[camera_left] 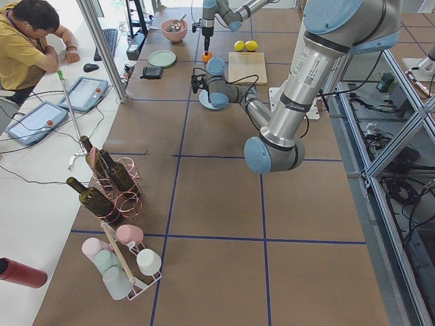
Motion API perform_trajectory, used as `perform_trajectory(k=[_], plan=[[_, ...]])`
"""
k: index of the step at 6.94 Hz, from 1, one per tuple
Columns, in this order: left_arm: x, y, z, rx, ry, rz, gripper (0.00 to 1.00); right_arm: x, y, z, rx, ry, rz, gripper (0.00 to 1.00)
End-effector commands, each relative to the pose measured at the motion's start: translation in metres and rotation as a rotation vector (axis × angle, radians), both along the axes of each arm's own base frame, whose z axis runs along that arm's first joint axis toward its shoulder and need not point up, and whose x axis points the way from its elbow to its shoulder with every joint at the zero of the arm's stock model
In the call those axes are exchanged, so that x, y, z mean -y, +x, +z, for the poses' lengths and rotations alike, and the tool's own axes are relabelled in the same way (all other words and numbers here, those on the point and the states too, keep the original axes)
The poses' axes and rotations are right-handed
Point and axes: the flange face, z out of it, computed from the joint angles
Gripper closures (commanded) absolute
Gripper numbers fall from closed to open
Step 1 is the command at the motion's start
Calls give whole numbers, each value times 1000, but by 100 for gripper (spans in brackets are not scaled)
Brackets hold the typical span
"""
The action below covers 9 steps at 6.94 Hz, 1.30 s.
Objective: Pick orange to plate
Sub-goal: 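Grasp the orange with the right gripper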
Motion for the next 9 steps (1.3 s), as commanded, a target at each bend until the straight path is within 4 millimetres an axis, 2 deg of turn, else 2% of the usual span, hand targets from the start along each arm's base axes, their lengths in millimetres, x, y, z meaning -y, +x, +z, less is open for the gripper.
perform_trajectory(k=[1,3,5,6,7,8,9], plan=[[0,-1,0,0,0,0,38,-4,-23,0,-25,19,-11,0],[-4,-8,4,-1,1,-1,38,5,-35,13,-44,7,-15,0],[-5,-9,3,-5,3,-1,38,5,-35,15,-49,3,-14,0],[-5,-9,3,-5,3,-1,38,6,-34,14,-45,5,-11,24],[-5,-9,2,-5,3,-1,38,5,-32,15,-45,2,-10,80],[-7,-11,-1,-11,8,-1,38,4,-31,16,-46,0,-9,100],[-6,-17,-7,-23,14,-8,38,1,-30,-18,5,20,4,100]])
